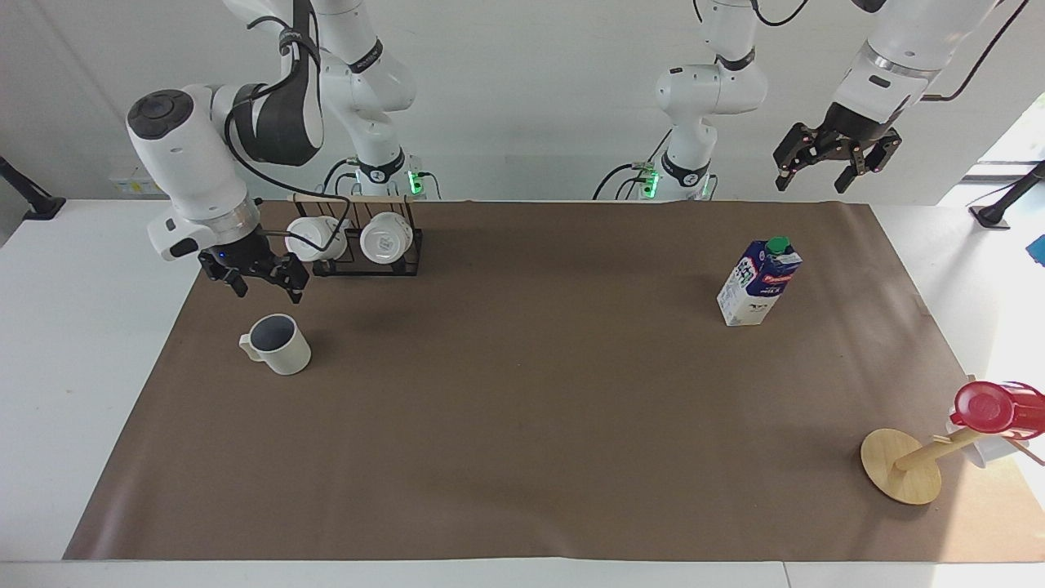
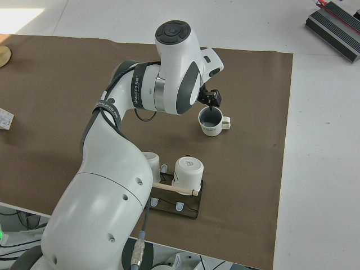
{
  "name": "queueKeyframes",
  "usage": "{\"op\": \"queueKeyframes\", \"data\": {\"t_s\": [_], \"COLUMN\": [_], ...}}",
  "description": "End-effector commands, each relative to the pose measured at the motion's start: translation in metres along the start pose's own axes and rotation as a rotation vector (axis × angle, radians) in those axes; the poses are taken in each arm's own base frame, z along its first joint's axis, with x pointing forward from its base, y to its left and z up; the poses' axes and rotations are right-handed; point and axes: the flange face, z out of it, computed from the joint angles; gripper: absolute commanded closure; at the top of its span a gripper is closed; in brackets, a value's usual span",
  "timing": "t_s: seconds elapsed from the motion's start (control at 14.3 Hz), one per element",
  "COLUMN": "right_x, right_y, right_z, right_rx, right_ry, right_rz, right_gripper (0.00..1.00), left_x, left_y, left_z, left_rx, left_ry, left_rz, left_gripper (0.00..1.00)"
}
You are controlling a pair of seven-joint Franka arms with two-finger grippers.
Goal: Place cup and milk on table
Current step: 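Reach the right gripper down to the white mug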
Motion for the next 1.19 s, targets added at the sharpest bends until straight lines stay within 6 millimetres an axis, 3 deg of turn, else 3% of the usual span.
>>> {"op": "queueKeyframes", "data": {"t_s": [0.0, 0.21, 0.49, 0.7, 0.98, 1.12], "right_x": [0.007, 0.007, 0.009, 0.004, 0.002, 0.001], "right_y": [-0.004, -0.008, -0.008, -0.009, -0.009, -0.009], "right_z": [0.029, 0.028, 0.065, 0.072, 0.087, 0.087], "right_rx": [-0.004, -0.004, 0.001, 0.000, -0.030, -0.030], "right_ry": [0.007, 0.010, -0.018, -0.025, 0.011, 0.009], "right_rz": [-0.031, -0.034, -0.034, -0.037, -0.069, -0.069], "right_gripper": [0.00, 0.00, 0.01, 0.03, 0.12, 0.26], "left_x": [0.003, 0.002, 0.002, 0.000, -0.010, -0.021], "left_y": [0.000, 0.000, -0.001, -0.001, -0.013, -0.027], "left_z": [-0.001, -0.001, -0.001, 0.002, 0.022, 0.033], "left_rx": [0.000, 0.000, 0.000, 0.001, 0.003, 0.005], "left_ry": [0.006, 0.003, 0.005, -0.001, -0.029, -0.029], "left_rz": [-0.005, 0.005, 0.010, 0.011, -0.004, -0.034], "left_gripper": [0.00, 0.00, 0.00, 0.00, 0.00, 0.00]}}
